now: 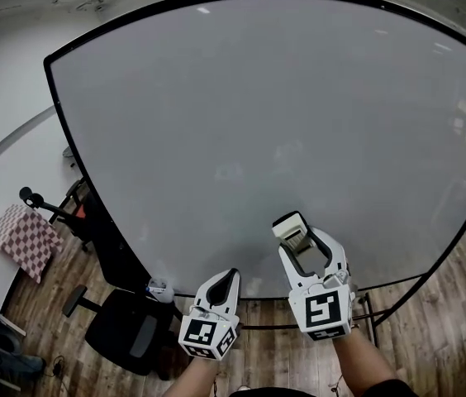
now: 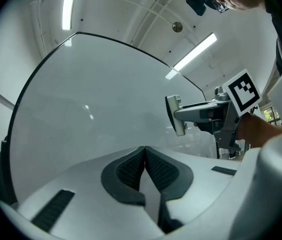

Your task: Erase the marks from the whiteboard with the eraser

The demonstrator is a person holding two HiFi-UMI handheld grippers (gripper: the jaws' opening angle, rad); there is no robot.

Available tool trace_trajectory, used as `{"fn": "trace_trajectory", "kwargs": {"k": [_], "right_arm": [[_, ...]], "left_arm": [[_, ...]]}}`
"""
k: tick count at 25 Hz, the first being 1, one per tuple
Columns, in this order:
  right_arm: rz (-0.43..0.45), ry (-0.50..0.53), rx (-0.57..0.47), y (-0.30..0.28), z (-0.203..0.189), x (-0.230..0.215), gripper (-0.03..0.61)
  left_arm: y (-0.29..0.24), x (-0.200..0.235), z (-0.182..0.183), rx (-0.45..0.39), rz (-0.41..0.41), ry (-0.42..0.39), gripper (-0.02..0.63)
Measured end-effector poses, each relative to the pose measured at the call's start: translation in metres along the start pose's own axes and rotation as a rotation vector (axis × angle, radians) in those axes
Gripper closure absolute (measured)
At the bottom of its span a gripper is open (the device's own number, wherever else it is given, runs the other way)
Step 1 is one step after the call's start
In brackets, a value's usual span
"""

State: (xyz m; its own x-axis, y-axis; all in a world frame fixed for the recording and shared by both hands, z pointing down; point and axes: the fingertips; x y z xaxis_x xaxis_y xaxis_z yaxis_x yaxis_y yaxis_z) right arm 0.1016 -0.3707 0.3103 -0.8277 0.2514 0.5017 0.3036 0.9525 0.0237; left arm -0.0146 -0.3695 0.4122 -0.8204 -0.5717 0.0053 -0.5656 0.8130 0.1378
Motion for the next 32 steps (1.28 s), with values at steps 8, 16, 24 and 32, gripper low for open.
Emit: {"fn": "trace_trajectory", "kwargs": {"k": [8, 16, 24, 32], "right_arm": [[-0.090, -0.021, -0.056, 0.068, -0.009, -0.029, 0.333], [-0.158, -0.175, -0.027, 0.124, -0.051, -0.048, 0.333], [-0.172, -0.241, 0.074, 0.132, -0.100, -0.049, 0.333], [-0.176, -0.278, 0.062, 0.124, -0.103, -0.047, 0.334]], "left_arm": [[-0.006, -0.018, 0.002, 0.005, -0.043, 0.000, 0.595], [-0.007, -0.050, -0.005, 0.024, -0.102, -0.021, 0.594], [-0.005, -0.068, -0.015, 0.052, -0.119, -0.021, 0.594], [-0.002, -0.061, -0.016, 0.052, -0.091, -0.025, 0.594]]}}
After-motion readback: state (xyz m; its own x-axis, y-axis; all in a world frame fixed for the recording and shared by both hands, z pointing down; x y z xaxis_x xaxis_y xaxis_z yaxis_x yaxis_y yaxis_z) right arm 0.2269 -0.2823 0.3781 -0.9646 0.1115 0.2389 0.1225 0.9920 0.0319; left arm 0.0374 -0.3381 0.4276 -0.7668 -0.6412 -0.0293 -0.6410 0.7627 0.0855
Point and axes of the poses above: the fingertips, and each gripper's own axes: y backward along the fingers, x to its left, z out of its top, and after that the axes turned 2 degrees about x, right-handed
